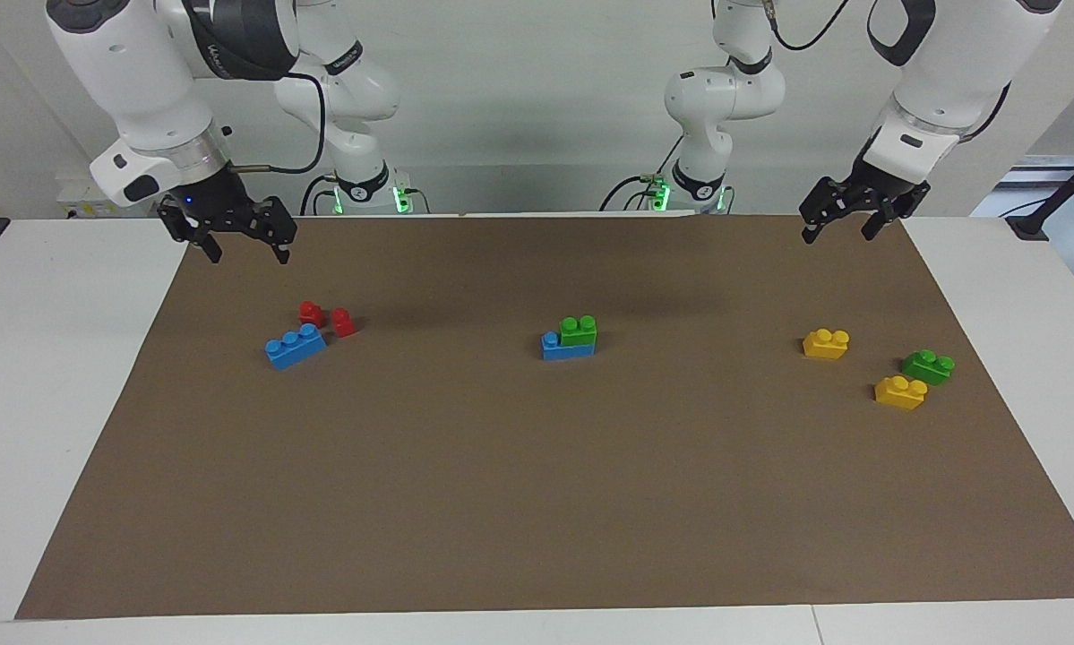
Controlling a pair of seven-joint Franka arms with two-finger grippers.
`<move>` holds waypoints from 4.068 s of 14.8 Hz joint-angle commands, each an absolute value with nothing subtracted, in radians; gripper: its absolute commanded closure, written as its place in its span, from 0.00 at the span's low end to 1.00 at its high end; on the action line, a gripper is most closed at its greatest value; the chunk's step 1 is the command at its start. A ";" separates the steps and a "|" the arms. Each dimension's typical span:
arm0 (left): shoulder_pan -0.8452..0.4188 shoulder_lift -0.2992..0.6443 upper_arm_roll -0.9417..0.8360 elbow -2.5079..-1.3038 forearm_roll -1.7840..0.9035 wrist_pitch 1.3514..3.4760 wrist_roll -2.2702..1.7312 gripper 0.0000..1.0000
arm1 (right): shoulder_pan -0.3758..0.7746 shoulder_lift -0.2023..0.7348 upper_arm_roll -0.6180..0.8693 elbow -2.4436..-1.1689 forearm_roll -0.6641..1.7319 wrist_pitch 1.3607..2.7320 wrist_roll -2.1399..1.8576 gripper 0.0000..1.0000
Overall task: Remove green block with left arm and hold with right
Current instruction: 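Move the left gripper while the right gripper moves toward the green-blue bricks, then bring the left gripper and the right gripper to either end of the bricks, then grasp the green brick with the left gripper while the right gripper grasps blue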
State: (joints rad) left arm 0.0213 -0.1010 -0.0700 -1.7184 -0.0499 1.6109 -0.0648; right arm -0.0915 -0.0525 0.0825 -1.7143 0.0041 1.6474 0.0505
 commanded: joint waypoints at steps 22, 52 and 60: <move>-0.063 -0.170 -0.086 -1.871 -0.034 1.747 -0.415 0.00 | 0.222 0.064 0.104 -1.937 0.432 2.070 1.547 0.02; -0.589 0.150 -0.083 -2.095 0.026 2.342 -2.367 0.00 | 0.526 0.357 0.104 -2.040 0.603 2.618 1.643 0.07; -0.591 0.181 -0.084 -2.091 0.083 2.373 -2.441 0.00 | 0.515 0.359 0.104 -2.045 0.632 2.628 1.641 0.89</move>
State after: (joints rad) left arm -0.5727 0.1712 -0.0991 -2.1073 0.0615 2.3650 -2.4131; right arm 0.5192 0.3588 0.1021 -2.0383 0.6010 2.6078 1.6629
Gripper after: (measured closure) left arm 0.000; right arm 0.590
